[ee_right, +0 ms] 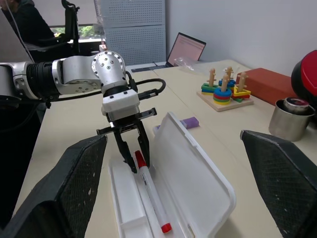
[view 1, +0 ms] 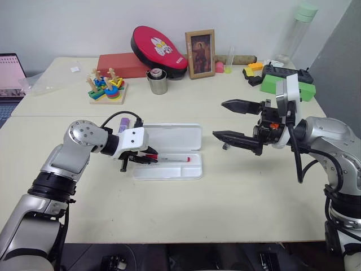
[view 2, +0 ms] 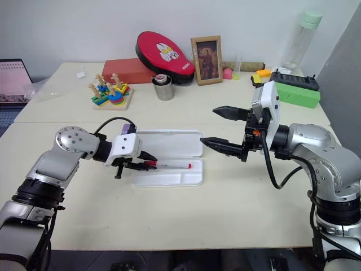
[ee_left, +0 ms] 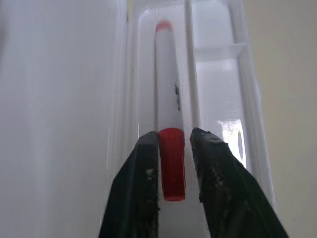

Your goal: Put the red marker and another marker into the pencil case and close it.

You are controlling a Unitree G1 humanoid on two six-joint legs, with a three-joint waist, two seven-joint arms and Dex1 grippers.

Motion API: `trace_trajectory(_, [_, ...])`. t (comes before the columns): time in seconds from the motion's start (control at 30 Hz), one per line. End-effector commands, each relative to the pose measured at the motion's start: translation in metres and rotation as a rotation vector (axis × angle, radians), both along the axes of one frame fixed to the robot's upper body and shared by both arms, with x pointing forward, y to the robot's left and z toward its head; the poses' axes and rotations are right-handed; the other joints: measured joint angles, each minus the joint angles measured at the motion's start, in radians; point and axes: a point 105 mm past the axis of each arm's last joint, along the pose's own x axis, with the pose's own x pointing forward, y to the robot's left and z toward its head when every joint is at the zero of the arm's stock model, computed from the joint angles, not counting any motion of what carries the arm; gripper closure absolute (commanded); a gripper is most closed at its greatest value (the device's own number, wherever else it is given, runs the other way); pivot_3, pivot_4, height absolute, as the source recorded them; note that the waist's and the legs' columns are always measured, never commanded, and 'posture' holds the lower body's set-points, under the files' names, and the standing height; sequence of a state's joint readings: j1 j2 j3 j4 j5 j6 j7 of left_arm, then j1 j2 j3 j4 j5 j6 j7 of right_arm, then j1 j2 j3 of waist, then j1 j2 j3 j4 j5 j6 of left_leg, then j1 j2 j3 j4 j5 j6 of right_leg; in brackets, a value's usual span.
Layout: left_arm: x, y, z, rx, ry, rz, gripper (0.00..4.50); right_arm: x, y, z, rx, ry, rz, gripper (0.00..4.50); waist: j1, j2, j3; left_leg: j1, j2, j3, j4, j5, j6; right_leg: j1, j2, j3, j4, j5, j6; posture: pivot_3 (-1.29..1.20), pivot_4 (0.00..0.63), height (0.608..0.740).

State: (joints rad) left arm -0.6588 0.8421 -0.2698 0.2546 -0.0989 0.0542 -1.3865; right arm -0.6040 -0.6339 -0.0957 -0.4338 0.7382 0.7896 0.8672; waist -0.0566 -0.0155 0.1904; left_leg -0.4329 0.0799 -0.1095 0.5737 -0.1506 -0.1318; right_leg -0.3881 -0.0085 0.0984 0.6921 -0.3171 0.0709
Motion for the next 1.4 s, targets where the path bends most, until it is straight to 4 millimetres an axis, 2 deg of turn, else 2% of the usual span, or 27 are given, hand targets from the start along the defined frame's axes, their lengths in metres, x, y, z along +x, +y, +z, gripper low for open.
trace_trajectory(0.03, [0.002, -0.002, 0.01, -0.009, -0.037, -0.007, 2.47, -0.008, 0.003, 0.007, -0.001, -0.039, 0.02, 0.0, 0.0, 0.0, 0.0, 0.0, 0.0, 0.0, 0.0, 0.0, 0.0, 0.0, 0.0, 0.0, 0.0, 0.0, 0.0, 0.0, 0.15, 0.74])
trace_trajectory(0.17, [0.003, -0.007, 0.019, -0.085, -0.051, 0.016, 1.85, -0.007, 0.004, 0.007, -0.001, -0.037, 0.023, 0.0, 0.0, 0.0, 0.0, 0.0, 0.0, 0.0, 0.0, 0.0, 0.0, 0.0, 0.0, 0.0, 0.0, 0.0, 0.0, 0.0, 0.15, 0.74])
trace_trajectory(0.23, [0.003, -0.018, 0.041, -0.229, -0.054, 0.042, 1.48, -0.007, 0.004, 0.008, 0.007, -0.04, 0.025, 0.0, 0.0, 0.0, 0.0, 0.0, 0.0, 0.0, 0.0, 0.0, 0.0, 0.0, 0.0, 0.0, 0.0, 0.0, 0.0, 0.0, 0.15, 0.74])
trace_trajectory(0.33, [0.012, -0.024, 0.089, -0.535, -0.113, 0.181, 0.92, -0.006, 0.005, 0.012, 0.031, -0.046, 0.028, 0.0, 0.0, 0.0, 0.0, 0.0, 0.0, 0.0, 0.001, 0.0, 0.0, 0.0, 0.0, 0.0, 0.0, 0.0, 0.0, 0.0, 0.15, 0.74])
trace_trajectory(0.37, [0.016, -0.021, 0.103, -0.62, -0.145, 0.242, 0.69, -0.005, 0.005, 0.013, 0.038, -0.047, 0.028, 0.0, 0.0, 0.0, 0.0, 0.0, 0.0, 0.0, 0.001, 0.0, 0.0, 0.001, 0.0, 0.0, 0.001, 0.0, 0.0, 0.0, 0.15, 0.74])
trace_trajectory(0.43, [0.029, -0.002, 0.137, -0.813, -0.233, 0.432, 0.28, -0.004, 0.007, 0.017, 0.059, -0.057, 0.029, 0.0, 0.0, -0.001, 0.0, 0.0, 0.0, -0.001, 0.002, 0.0, 0.0, 0.001, 0.0, -0.001, 0.002, 0.0, 0.0, 0.0, 0.15, 0.74])
trace_trajectory(0.5, [0.037, 0.02, 0.154, -0.918, -0.308, 0.592, 0.01, 0.001, 0.01, 0.022, 0.083, -0.07, 0.023, 0.0, -0.004, -0.001, 0.0, 0.0, 0.0, -0.001, 0.003, 0.0, 0.0, 0.001, 0.0, -0.001, 0.003, 0.0, 0.001, 0.0, 0.15, 0.74])
trace_trajectory(0.57, [0.043, 0.043, 0.157, -0.957, -0.366, 0.746, 0.01, 0.007, 0.014, 0.027, 0.107, -0.082, 0.013, 0.0, -0.012, -0.001, 0.0, 0.001, 0.0, -0.001, 0.003, 0.0, 0.0, 0.001, 0.0, 0.0, 0.004, 0.0, 0.001, 0.0, 0.15, 0.74])
trace_trajectory(0.63, [0.047, 0.067, 0.146, -0.964, -0.406, 0.895, 0.01, 0.015, 0.02, 0.028, 0.127, -0.079, 0.014, 0.0, -0.018, -0.001, 0.0, 0.002, 0.0, -0.001, 0.002, 0.0, 0.0, 0.001, 0.0, 0.0, 0.005, 0.0, 0.0, 0.0, 0.15, 0.74])
trace_trajectory(0.73, [0.045, 0.083, 0.134, -0.957, -0.439, 1.008, 0.01, 0.018, 0.028, 0.029, 0.139, -0.073, 0.041, 0.0, -0.02, -0.001, 0.0, 0.003, 0.0, -0.001, 0.002, 0.0, 0.0, 0.002, 0.0, 0.0, 0.005, 0.0, 0.0, 0.0, 0.15, 0.74])
trace_trajectory(0.9, [0.042, 0.092, 0.107, -0.923, -0.4, 1.113, 0.01, 0.02, 0.034, 0.03, 0.141, -0.074, 0.074, 0.0, -0.012, -0.001, 0.0, 0.002, 0.0, -0.001, 0.002, 0.0, 0.0, 0.002, 0.0, -0.001, 0.005, 0.0, 0.0, 0.0, 0.15, 0.74])
trace_trajectory(0.97, [0.047, 0.099, 0.065, -0.82, -0.332, 1.199, 0.01, 0.02, 0.04, 0.031, 0.136, -0.073, 0.101, 0.0, -0.007, -0.001, 0.0, 0.002, 0.0, -0.002, 0.002, 0.0, 0.0, 0.002, 0.0, -0.001, 0.005, 0.0, 0.0, 0.0, 0.15, 0.74])
trace_trajectory(1.03, [0.049, 0.1, 0.037, -0.754, -0.278, 1.236, 0.01, 0.021, 0.044, 0.03, 0.13, -0.073, 0.116, 0.0, -0.003, 0.0, 0.0, 0.003, 0.0, -0.001, 0.002, 0.0, 0.0, 0.002, 0.0, -0.001, 0.004, 0.0, 0.0, 0.0, 0.15, 0.74])
trace_trajectory(1.13, [0.052, 0.095, 0.008, -0.694, -0.198, 1.262, 0.01, 0.023, 0.048, 0.029, 0.127, -0.077, 0.117, 0.0, -0.001, -0.001, 0.0, 0.003, 0.0, -0.001, 0.002, 0.0, 0.0, 0.002, 0.0, -0.001, 0.005, 0.0, 0.0, 0.0, 0.15, 0.74])
trace_trajectory(1.23, [0.056, 0.094, -0.006, -0.672, -0.163, 1.283, 0.01, 0.025, 0.051, 0.03, 0.124, -0.095, 0.108, 0.0, 0.0, -0.001, 0.0, 0.002, 0.0, -0.002, 0.002, 0.0, 0.0, 0.002, 0.0, -0.001, 0.005, 0.0, 0.0, 0.0, 0.15, 0.74])
trace_trajectory(1.4, [0.065, 0.081, -0.021, -0.656, -0.114, 1.277, 0.01, 0.023, 0.054, 0.034, 0.132, -0.111, 0.115, 0.0, 0.002, -0.001, 0.0, 0.002, 0.0, -0.002, 0.002, 0.0, 0.0, 0.002, 0.0, -0.001, 0.005, 0.0, 0.0, 0.0, 0.15, 0.74])
